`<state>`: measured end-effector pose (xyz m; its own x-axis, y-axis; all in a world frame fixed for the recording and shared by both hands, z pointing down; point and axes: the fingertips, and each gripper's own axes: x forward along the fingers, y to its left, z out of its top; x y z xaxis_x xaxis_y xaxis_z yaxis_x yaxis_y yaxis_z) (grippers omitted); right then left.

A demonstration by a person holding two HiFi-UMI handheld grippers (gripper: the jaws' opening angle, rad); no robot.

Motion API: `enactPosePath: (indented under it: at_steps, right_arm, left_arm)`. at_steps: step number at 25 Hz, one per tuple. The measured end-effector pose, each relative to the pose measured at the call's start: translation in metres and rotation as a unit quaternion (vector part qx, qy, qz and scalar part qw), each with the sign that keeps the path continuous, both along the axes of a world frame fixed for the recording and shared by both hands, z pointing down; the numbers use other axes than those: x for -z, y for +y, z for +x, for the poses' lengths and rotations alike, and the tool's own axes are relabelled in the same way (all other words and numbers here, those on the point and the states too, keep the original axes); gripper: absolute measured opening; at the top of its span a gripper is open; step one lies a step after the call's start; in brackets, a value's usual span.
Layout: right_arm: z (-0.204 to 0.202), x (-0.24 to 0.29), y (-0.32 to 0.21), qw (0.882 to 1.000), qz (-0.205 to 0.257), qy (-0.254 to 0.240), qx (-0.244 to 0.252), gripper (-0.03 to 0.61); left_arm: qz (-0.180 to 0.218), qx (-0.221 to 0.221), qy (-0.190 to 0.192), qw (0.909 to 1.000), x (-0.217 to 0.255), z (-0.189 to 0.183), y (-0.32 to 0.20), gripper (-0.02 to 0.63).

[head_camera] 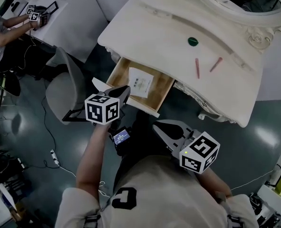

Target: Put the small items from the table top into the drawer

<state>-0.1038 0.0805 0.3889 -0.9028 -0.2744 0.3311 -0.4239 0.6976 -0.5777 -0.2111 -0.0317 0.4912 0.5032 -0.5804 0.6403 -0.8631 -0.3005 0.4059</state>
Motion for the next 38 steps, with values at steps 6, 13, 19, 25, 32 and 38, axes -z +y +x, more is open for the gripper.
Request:
enactPosePath:
  at_steps: [6,13,19,25,32,38]
  right_arm:
    - [-0.017,-0.002,-0.014,1.000,-0.012,0.006,-0.004,0.028]
    - [-0.033,-0.004,-0.029,1.000,-0.018,0.009,-0.015,0.028]
    - [-0.039,-0.010,-0.043,0.999,-0.030,0.014,-0.033,0.028]
    - [-0.045,-0.014,-0.052,0.999,-0.036,0.018,-0.037,0.028]
    - [-0.046,-0.020,-0.062,0.998,-0.043,0.028,-0.045,0.029]
    - [-0.045,-0.023,-0.067,0.997,-0.048,0.034,-0.049,0.028]
  left_arm:
    - [-0.031,-0.009,0.006,0.9995,-0.023,-0.014,-0.011,0.060]
    - [-0.063,-0.027,-0.009,0.9976,-0.051,-0.026,-0.031,0.061]
    - [-0.099,-0.040,-0.011,0.9942,-0.076,-0.033,-0.045,0.061]
    - [-0.125,-0.056,-0.030,0.9902,-0.102,-0.037,-0.055,0.061]
    - [-0.135,-0.075,-0.062,0.9859,-0.122,-0.040,-0.070,0.061]
    - [-0.155,-0.064,-0.054,0.9844,-0.132,-0.043,-0.084,0.061]
